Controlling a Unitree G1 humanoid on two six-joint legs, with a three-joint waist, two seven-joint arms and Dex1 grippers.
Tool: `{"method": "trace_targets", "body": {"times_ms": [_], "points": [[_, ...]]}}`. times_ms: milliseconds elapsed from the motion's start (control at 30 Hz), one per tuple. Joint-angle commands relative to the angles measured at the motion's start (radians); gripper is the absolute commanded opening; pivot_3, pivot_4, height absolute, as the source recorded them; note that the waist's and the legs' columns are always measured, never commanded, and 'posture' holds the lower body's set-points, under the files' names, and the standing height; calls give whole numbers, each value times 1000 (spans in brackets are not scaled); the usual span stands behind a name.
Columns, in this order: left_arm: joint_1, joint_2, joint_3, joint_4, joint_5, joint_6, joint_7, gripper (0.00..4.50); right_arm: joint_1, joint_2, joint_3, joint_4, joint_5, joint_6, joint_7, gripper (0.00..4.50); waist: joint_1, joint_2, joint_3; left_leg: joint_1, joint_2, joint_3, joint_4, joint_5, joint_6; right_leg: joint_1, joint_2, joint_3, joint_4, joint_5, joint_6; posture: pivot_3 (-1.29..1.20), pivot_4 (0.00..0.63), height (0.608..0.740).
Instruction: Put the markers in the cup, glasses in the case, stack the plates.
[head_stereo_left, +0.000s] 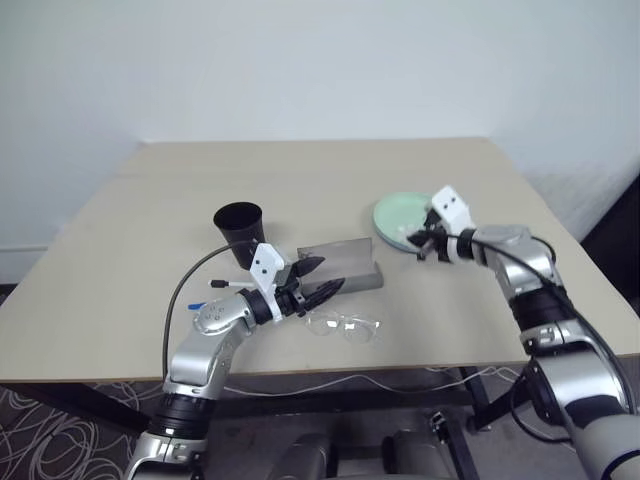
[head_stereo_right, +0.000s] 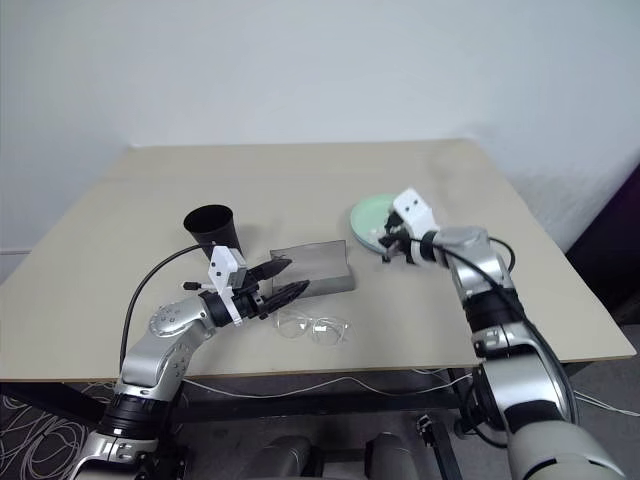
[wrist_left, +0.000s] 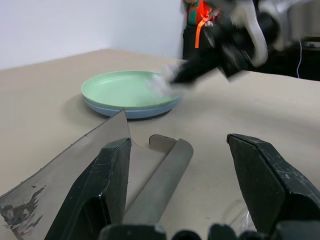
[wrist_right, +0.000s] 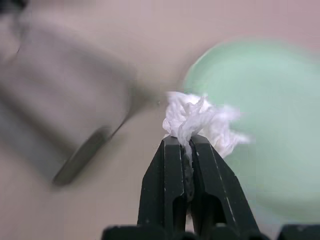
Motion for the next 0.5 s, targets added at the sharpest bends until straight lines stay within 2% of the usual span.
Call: {"method": "trace_targets", "body": {"times_ms": [33,133,167,200,433,500], "points": [[-11,1,17,-40,-11,-4,7,3251,-108,18,-14,215,-40,-138,-93,26,0,0,0,1,0,0,0,0,0,1,0,0,0,0,0,0,0,740],[-14,1,18,-41,-10,-3,10,3251,-175,41,-18,395,-58,-229,-148,26,0,0,0,3,0,0,-2,0,0,3,0,0,-1,-1,-1,0,0,740],[-15,2,20,-43,-10,-3,10,3251,-195,48,-22,451,-62,-255,-160,528,0,0,0,3,0,1,-2,0,0,2,0,0,-1,-1,-1,0,0,740],[-16,3,21,-44,-10,-4,11,3251,-212,54,-25,497,-65,-277,-168,715,0,0,0,3,0,1,-2,0,0,2,0,1,-1,-1,-1,0,0,740],[-21,11,26,-49,-13,1,9,3251,-258,67,-23,625,-89,-379,-188,2985,-13,0,0,3,-1,2,-4,0,0,1,1,3,-1,0,0,0,0,740],[-21,16,24,-50,-12,5,4,3251,-256,63,-27,630,-91,-392,-185,2985,-21,0,0,3,0,1,-4,0,0,1,1,3,-1,0,0,0,0,740]]}}
